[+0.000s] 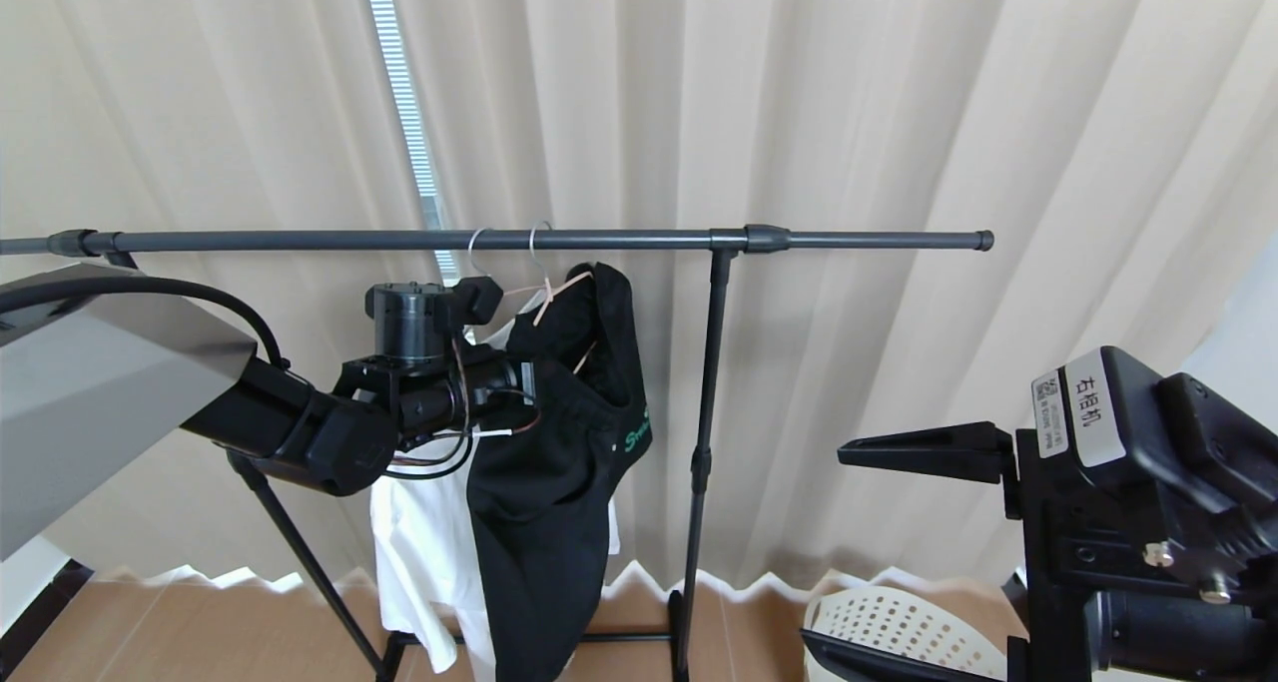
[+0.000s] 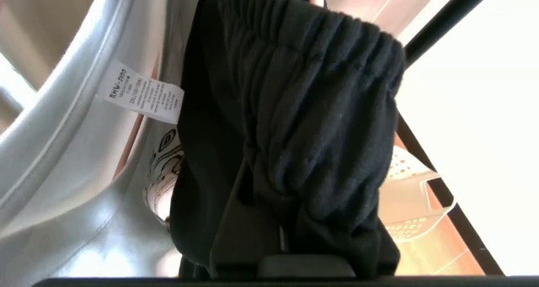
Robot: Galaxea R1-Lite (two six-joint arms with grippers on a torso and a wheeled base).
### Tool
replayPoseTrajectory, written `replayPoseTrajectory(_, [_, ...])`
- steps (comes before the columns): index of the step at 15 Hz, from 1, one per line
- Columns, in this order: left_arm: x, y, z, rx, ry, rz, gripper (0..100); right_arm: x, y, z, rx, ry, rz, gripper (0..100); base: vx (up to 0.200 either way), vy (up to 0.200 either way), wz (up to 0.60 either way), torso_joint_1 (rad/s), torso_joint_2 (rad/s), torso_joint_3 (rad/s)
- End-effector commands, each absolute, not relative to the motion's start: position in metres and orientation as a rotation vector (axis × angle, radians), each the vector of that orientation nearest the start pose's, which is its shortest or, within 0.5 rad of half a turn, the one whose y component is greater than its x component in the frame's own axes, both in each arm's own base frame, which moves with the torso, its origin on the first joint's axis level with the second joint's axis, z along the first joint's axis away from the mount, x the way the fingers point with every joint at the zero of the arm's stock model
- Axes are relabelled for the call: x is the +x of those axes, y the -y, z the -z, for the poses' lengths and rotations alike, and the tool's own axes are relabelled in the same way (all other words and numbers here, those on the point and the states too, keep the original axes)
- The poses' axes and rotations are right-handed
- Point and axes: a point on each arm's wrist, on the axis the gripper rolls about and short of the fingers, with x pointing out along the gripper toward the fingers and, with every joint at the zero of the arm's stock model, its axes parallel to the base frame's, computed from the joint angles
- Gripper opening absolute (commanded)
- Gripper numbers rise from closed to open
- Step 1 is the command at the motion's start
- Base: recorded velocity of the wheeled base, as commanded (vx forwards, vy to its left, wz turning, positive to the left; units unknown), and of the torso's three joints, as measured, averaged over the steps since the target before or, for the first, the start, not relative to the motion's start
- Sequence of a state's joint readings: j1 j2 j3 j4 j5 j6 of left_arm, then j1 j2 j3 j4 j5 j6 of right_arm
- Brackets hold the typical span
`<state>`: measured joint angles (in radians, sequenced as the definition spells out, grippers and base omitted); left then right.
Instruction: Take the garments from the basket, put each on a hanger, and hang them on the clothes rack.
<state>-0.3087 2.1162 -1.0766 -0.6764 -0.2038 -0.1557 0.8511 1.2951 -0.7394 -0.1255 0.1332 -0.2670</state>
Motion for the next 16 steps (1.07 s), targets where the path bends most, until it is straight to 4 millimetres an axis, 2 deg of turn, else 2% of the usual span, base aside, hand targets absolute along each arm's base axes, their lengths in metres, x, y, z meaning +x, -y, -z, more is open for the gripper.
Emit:
replayPoseTrajectory(1, [0.384,0.128,-0.108,-0.131,-0.404,0.482,0,0.13,-0.153,-0.217,-0.4,-0.291,-1.023,100,0.0,0.0,0.0,0.0,0.0,0.0])
replayPoseTrajectory(9, [0.385,0.129,-0.105,-0.13,-0.412,0.484,0,0.129,-0.152,-0.218,-0.4,-0.287,-1.023,100,0.0,0.0,0.0,0.0,0.0,0.0])
replayPoseTrajectory(10, [0.384,0.132,-0.105,-0.127,-0.413,0.492,100,0.129,-0.152,-0.218,-0.399,-0.286,-1.023,100,0.0,0.0,0.0,0.0,0.0,0.0])
replayPoseTrajectory(14, [0.384,0.131,-0.107,-0.128,-0.408,0.489,100,0.129,-0.152,-0.218,-0.399,-0.286,-1.023,100,0.0,0.0,0.0,0.0,0.0,0.0])
replayPoseTrajectory(16, [0.379,0.129,-0.119,-0.13,-0.38,0.494,100,0.129,-0.152,-0.218,-0.399,-0.286,-1.023,100,0.0,0.0,0.0,0.0,0.0,0.0])
